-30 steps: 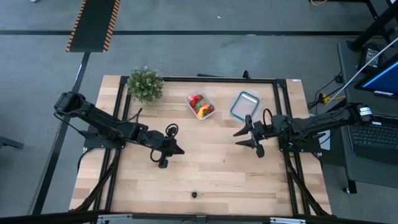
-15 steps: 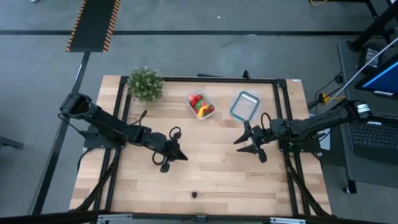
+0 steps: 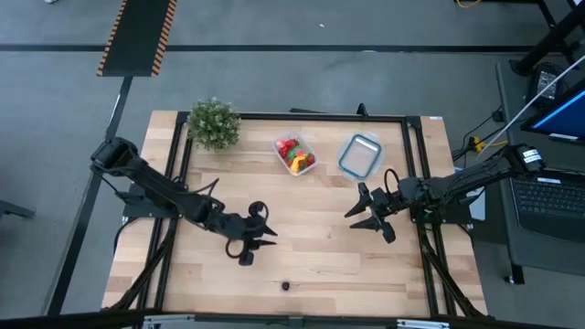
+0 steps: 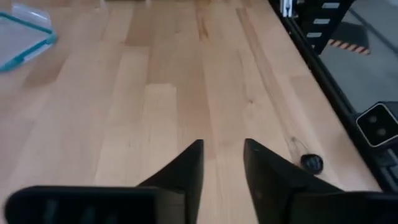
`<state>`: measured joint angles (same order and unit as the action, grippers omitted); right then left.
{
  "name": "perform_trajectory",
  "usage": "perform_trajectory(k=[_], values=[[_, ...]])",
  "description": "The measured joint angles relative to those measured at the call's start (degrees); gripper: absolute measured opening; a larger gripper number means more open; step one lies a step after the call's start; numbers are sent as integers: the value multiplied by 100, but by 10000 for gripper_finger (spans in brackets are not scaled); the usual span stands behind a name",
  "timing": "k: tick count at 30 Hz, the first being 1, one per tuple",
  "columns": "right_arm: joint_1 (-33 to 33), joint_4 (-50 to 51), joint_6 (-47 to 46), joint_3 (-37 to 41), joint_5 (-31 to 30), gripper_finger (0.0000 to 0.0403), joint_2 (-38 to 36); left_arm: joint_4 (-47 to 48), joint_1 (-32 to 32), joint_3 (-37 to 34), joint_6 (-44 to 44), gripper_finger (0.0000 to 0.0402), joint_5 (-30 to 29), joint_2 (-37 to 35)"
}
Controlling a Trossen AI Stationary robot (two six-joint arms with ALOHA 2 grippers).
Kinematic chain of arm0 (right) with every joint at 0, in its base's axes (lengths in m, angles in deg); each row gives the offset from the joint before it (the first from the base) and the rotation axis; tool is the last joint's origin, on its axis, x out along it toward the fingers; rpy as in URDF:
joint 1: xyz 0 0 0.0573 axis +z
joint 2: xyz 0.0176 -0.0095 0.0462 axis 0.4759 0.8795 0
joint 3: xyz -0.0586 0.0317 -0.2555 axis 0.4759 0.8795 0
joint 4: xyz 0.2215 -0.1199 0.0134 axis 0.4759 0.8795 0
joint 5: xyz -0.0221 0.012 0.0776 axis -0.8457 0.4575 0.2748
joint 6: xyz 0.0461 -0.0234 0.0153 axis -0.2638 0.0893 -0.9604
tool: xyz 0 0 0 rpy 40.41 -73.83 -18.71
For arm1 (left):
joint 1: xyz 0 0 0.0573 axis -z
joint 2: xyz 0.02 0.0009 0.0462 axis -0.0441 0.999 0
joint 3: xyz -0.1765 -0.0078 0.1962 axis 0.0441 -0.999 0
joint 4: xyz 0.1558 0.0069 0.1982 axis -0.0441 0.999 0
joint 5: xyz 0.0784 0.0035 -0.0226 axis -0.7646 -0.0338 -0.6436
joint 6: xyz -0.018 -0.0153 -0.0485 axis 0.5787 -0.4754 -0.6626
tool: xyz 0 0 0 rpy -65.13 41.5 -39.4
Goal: Pick and placing Produce into tupperware
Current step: Put the black cherry into the transparent container
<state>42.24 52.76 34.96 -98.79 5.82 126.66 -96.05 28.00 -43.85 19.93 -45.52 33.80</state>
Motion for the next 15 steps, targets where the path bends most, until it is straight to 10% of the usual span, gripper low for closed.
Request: perform_trajectory(k=[15], values=[[1, -2, -11, -2, 1, 174, 0, 2160, 442, 1782, 150, 174, -448, 1020]])
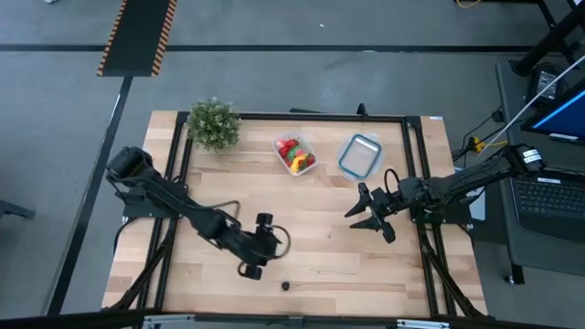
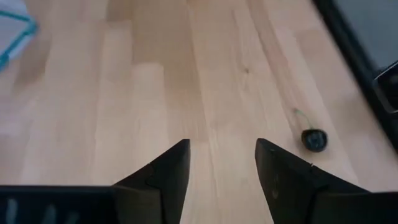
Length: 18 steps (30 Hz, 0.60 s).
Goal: Pick and placing Produce into tupperware
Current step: Put the black cherry into the transparent container
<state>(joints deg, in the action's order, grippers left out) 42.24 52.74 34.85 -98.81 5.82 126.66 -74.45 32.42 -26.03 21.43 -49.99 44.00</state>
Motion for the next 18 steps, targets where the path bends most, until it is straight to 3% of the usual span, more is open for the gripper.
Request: perform_trajectory(k=[8, 18], values=[[0, 25, 8, 0, 2, 174, -1, 861, 34, 1292, -1, 172, 465, 1084], [158, 53, -8, 0, 15, 174, -2, 2292, 314, 3016, -1, 172, 466, 2195]])
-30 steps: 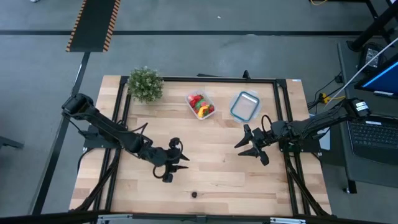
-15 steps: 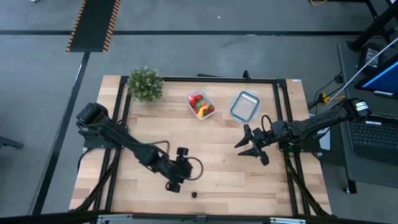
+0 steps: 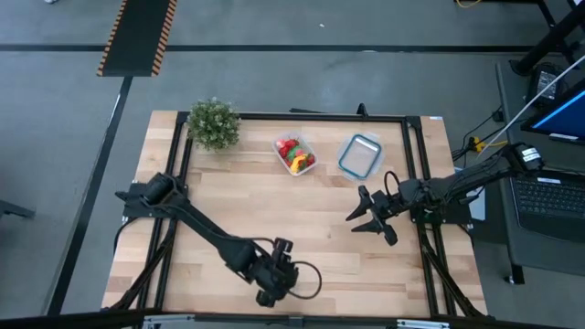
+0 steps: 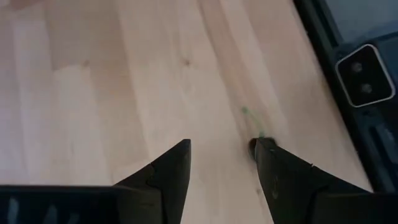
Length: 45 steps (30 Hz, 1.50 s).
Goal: Pick and placing Produce into tupperware
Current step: Put the black cherry into the transparent container
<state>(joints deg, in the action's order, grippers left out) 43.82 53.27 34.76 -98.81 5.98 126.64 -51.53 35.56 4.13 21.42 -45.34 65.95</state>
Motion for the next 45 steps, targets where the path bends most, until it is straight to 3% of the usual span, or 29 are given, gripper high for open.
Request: perform_trajectory(k=[9, 28, 45], values=[[349, -11, -431, 0, -5, 174, 0, 259, 240, 724, -184, 172, 37, 488], [985, -48, -581, 0, -800, 174, 1, 348, 320, 734, -457, 172, 176, 1034], [1042, -44, -566, 0, -831, 174, 2, 358, 145, 734, -452, 172, 348, 1404]])
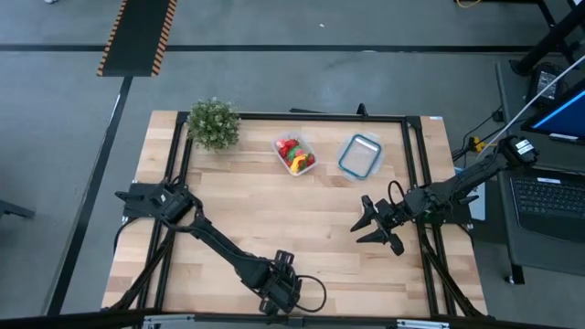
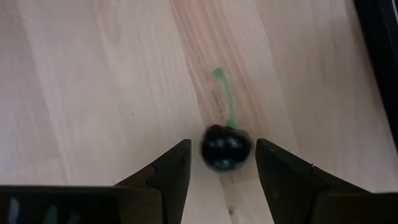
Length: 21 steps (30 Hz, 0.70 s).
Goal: Pick and placing Produce into tupperware
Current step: Put the black cherry into the transparent container
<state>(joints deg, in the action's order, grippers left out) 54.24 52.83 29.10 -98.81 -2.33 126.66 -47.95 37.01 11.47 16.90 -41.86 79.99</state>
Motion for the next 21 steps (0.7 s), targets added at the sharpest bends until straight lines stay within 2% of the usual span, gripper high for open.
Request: perform_trajectory(k=[21], values=[[0, 16, -4, -2, -74, 174, 0, -182, -39, 0, -11, 172, 191, 32]])
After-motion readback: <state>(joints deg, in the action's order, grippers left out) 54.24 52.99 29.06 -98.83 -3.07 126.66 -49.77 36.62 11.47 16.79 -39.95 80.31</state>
